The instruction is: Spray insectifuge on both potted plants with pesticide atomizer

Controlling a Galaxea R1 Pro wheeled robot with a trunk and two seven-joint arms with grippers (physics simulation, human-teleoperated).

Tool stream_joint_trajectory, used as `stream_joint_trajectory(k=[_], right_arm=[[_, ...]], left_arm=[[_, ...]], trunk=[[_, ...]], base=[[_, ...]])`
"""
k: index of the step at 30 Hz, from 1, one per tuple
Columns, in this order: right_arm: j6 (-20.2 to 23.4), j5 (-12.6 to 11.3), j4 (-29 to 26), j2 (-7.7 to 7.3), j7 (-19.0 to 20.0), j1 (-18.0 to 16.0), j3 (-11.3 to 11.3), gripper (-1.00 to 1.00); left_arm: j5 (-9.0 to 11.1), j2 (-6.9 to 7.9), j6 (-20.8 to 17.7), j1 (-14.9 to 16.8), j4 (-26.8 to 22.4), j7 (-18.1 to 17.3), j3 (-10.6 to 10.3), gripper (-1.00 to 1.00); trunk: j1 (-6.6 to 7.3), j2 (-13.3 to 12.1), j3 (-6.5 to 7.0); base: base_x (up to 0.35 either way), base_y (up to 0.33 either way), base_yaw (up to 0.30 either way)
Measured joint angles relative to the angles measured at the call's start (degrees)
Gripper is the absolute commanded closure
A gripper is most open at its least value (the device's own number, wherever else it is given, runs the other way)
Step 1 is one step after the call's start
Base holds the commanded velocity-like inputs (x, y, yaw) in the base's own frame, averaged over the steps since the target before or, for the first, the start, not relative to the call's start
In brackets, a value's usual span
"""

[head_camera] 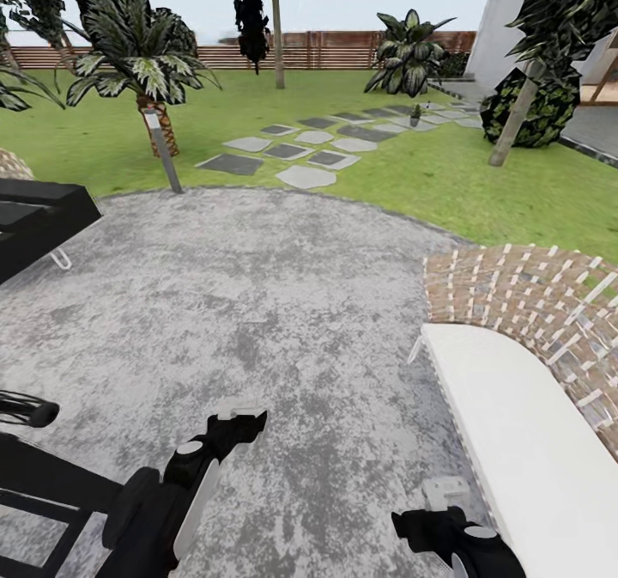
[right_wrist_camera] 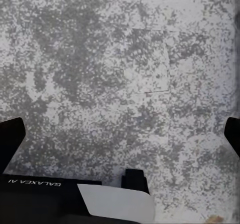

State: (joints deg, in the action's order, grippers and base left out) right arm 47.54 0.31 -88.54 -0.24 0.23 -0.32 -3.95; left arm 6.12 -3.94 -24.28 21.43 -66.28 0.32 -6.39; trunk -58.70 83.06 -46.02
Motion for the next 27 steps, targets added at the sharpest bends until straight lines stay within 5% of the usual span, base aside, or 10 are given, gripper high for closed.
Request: stream_joint_trajectory(k=[27], right_arm=[[0.00, 0.00, 0.00, 0.00, -0.07, 0.00, 0.04, -1.00]], left_arm=[[0.00, 0.00, 0.00, 0.00, 0.00, 0.00, 0.03, -1.00]], trunk=[[0.00, 0.00, -0.22]], base=[[0.298, -0.136, 0.062]])
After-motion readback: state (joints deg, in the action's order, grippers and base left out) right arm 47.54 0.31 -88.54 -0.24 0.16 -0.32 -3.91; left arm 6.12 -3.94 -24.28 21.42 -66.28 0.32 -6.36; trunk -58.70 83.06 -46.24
